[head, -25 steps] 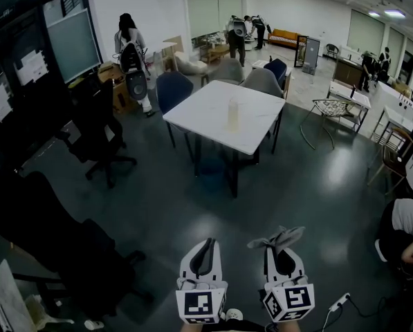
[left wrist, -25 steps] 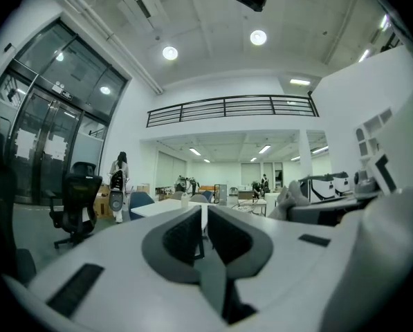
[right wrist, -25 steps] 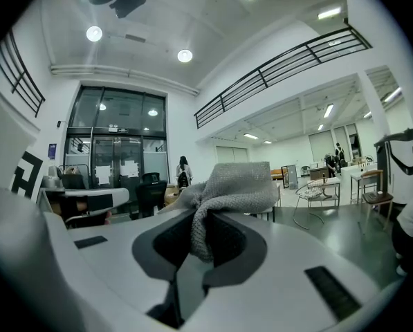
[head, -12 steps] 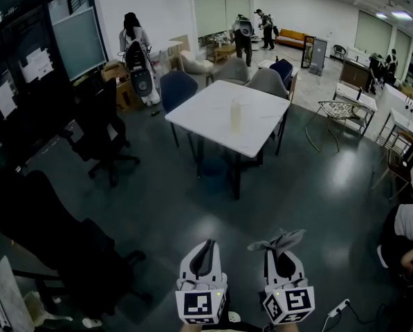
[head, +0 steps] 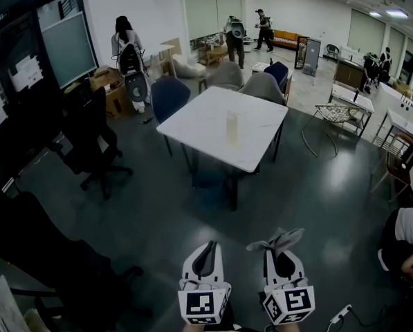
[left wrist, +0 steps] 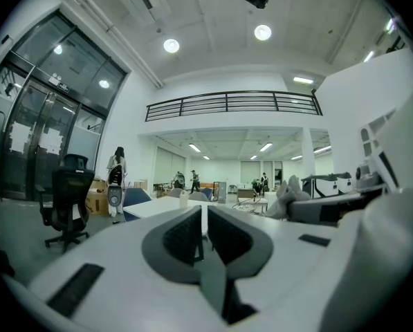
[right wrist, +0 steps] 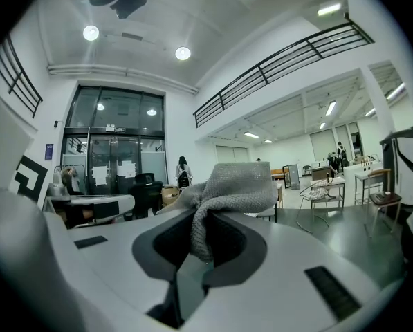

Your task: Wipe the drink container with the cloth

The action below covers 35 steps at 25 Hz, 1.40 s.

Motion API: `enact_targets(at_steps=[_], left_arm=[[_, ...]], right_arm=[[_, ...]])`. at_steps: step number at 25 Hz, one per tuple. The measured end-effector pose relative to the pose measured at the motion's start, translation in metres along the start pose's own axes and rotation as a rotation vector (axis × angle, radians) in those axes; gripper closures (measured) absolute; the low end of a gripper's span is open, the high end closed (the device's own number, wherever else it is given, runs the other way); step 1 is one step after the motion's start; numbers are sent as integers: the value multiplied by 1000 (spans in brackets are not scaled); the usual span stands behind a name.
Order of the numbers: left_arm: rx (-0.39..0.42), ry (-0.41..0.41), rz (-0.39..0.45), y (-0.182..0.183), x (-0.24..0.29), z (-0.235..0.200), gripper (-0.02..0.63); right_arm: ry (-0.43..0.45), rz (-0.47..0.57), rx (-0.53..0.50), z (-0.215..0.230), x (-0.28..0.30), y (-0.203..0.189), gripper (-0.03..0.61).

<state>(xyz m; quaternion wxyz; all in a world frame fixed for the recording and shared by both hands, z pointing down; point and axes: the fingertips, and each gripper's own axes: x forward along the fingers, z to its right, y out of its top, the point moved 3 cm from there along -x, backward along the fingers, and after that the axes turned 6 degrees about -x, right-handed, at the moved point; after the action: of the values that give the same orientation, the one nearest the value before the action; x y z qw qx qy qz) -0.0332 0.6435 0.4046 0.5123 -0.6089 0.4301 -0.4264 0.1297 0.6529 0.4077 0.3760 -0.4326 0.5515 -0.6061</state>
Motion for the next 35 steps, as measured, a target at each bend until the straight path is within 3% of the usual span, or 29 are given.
enact_targets(at_steps=[12,22,35], left_arm=[[11,-61,16,33,107,-55,580],[-22,-83,-16,25,156,-91,580],[-33,-12,-31,30,226,-115,580]], right_arm=[[-52,21,-29,10,111,32,532],[-72,-19,-31,6,166,27,532],[-11,-42,-19,36,249,32,532]])
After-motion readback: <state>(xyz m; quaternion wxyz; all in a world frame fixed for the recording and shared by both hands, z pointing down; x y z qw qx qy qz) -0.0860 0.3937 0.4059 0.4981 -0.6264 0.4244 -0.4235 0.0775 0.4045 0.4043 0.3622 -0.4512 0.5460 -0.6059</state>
